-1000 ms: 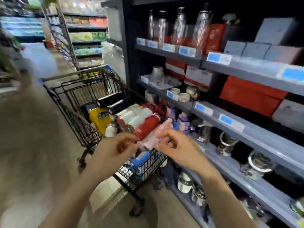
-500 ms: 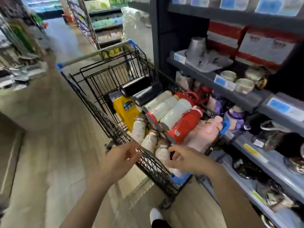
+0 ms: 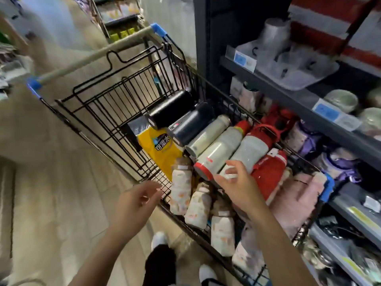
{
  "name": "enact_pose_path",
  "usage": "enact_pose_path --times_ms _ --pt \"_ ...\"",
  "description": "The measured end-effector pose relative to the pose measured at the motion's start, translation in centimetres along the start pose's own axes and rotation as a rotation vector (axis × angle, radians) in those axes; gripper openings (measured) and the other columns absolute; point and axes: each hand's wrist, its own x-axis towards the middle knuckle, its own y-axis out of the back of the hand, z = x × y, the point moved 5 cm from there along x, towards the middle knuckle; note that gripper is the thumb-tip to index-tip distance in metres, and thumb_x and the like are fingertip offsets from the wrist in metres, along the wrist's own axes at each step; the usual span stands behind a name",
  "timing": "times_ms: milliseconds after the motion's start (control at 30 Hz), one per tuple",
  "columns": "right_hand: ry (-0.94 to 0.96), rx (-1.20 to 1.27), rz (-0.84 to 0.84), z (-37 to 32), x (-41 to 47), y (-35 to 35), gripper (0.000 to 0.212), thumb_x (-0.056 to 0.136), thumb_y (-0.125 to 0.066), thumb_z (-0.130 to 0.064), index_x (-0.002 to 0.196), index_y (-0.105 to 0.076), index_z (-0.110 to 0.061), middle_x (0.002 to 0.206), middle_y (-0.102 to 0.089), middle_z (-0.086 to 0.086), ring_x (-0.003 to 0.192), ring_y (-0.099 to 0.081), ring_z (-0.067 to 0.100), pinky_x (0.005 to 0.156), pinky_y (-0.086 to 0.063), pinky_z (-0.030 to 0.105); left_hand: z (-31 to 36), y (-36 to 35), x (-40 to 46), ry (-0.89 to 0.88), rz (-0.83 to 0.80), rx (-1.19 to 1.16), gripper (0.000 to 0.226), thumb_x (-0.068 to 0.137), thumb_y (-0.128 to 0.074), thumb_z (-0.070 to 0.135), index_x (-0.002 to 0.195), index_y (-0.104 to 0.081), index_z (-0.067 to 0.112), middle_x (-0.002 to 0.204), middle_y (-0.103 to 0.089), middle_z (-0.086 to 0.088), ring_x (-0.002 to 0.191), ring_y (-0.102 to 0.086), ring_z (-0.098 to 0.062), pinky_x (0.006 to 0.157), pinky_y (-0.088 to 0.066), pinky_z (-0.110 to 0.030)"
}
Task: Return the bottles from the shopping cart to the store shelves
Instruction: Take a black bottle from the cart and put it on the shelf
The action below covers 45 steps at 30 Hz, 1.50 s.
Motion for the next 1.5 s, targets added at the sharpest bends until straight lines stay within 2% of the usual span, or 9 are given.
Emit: enact_pose_path --times_ms 233,567,633,700,833,933,1100,1267,1500 --pt "-0.097 -0.095 0.224 -3.0 7.8 -4.6 0.062 0.086 -0.067 -0.037 0.138 -0.037 -0.023 0.137 -0.041 0.006 0.121 -0.045 0.023 0.097 -0.040 0.034 -3.0 1.3 13.9 -0.127 -0.104 -0.017 0.014 0.088 -0.068 0.024 0.098 -0.064 0.034 0.089 -0.065 0.020 0.082 -0.063 0.000 0.074 -0.054 -0.030" --pt "-0.373 -0.320 0.572 -9.8 22.6 -14.3 0.087 0.090 -0.061 -0.042 0.153 -0.009 -0.011 0.156 -0.016 0.013 0.141 -0.021 0.032 0.111 -0.026 0.040 -8.9 6.2 32.1 -0.332 -0.307 -0.073 0.034 0.081 -0.050 0.056 0.102 -0.065 0.035 0.093 -0.064 0.022 0.089 -0.061 0.002 0.077 -0.054 -0.030" --pt "-0.455 -0.373 0.600 -10.0 25.0 -15.4 0.089 0.092 -0.056 -0.045 0.153 -0.001 -0.012 0.157 -0.010 0.015 0.143 -0.015 0.035 0.111 -0.026 0.042 -9.8 6.1 33.9 -0.326 -0.351 -0.100 0.023 0.081 -0.051 0.053 0.099 -0.060 0.042 0.092 -0.064 0.021 0.089 -0.061 0.001 0.076 -0.053 -0.029" --pt "-0.528 -0.472 0.627 -9.9 26.5 -16.0 0.088 0.093 -0.052 -0.046 0.153 0.002 -0.012 0.157 -0.009 0.016 0.143 -0.013 0.036 0.110 -0.028 0.045 -10.5 6.0 34.8 -0.298 -0.386 -0.155 0.014 0.084 -0.061 0.042 0.097 -0.056 0.046 0.092 -0.064 0.020 0.089 -0.061 0.001 0.075 -0.052 -0.025" --pt "-0.609 -0.604 0.702 -9.1 27.6 -16.0 0.089 0.092 -0.051 -0.050 0.153 0.001 -0.010 0.154 -0.021 0.017 0.138 -0.026 0.036 0.106 -0.035 0.045 -12.8 5.3 35.0 -0.088 -0.479 -0.331 0.031 0.085 -0.071 0.019 0.102 -0.059 0.042 0.092 -0.069 0.013 0.086 -0.063 0.005 0.073 -0.052 -0.016" --pt "-0.649 -0.517 0.745 -8.3 27.6 -15.6 0.092 0.090 -0.053 -0.055 0.153 -0.006 -0.007 0.151 -0.029 0.018 0.132 -0.034 0.035 0.103 -0.038 0.042 -13.8 4.5 34.7 0.002 -0.509 -0.395 0.030 0.085 -0.071 0.015 0.098 -0.061 0.040 0.086 -0.069 0.019 0.083 -0.063 0.005 0.077 -0.053 -0.024" --pt "-0.704 -0.499 0.758 -7.7 27.7 -15.5 0.091 0.087 -0.056 -0.058 0.150 -0.016 -0.006 0.146 -0.035 0.018 0.128 -0.039 0.035 0.100 -0.039 0.043 -12.9 2.8 33.1 -0.031 -0.645 -0.441 0.028 0.085 -0.070 0.016 0.101 -0.061 0.038 0.089 -0.068 0.016 0.087 -0.063 0.001 0.079 -0.052 -0.022" --pt "-0.760 -0.477 0.738 -7.6 28.1 -14.9 0.088 0.086 -0.061 -0.054 0.148 -0.021 -0.006 0.142 -0.039 0.018 0.127 -0.040 0.036 0.098 -0.040 0.043 -12.7 2.5 32.5 -0.092 -0.650 -0.443 0.030 0.084 -0.071 0.014 0.096 -0.061 0.039 0.089 -0.066 0.022 0.085 -0.063 0.000 0.074 -0.048 -0.013" --pt "-0.568 -0.136 0.760 -9.1 24.4 -13.4 0.093 0.084 -0.069 -0.046 0.152 -0.014 -0.013 0.151 -0.034 0.012 0.134 -0.038 0.031 0.100 -0.039 0.039 -12.9 3.6 33.1 -0.064 -0.588 -0.454 0.023 0.085 -0.070 0.015 0.099 -0.064 0.034 0.092 -0.068 0.013 0.088 -0.063 0.002 0.079 -0.053 -0.023"
